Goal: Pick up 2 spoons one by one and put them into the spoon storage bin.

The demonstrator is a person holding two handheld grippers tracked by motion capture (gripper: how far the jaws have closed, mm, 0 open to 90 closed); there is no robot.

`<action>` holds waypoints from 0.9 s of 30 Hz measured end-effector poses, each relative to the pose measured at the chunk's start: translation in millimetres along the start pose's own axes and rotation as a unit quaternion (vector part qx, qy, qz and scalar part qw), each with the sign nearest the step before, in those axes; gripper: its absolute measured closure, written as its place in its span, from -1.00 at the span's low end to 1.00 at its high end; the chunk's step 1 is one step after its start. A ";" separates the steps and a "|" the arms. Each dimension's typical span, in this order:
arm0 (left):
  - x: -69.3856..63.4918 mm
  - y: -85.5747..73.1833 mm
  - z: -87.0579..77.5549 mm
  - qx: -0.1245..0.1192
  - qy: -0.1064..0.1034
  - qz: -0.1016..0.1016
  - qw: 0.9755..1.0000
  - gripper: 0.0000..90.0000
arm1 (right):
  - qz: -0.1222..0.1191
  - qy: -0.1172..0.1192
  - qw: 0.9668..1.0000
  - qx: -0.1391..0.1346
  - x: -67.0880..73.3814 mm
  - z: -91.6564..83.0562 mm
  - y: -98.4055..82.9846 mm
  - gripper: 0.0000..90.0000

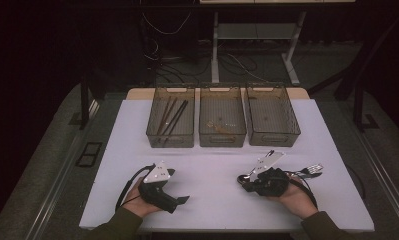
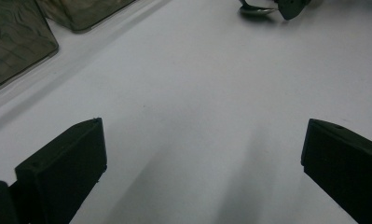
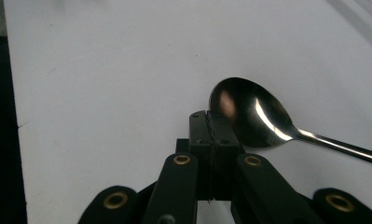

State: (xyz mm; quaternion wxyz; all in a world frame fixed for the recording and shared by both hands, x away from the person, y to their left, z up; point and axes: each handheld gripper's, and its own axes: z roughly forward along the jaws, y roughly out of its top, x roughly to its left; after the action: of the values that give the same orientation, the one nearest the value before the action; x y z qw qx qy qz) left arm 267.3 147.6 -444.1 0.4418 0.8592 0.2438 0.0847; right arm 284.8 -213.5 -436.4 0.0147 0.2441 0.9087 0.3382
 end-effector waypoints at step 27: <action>-0.6 0.5 -0.2 0.000 -0.001 0.003 1.000 -1.00 | -0.003 0.010 1.000 0.008 -2.6 11.7 8.9 0.99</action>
State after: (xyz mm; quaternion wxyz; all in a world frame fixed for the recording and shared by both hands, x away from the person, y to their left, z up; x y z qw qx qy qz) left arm 266.9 147.2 -443.6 0.4423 0.8598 0.2407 0.0849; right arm 293.1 -201.8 -440.3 0.0047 0.2379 0.9124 0.3330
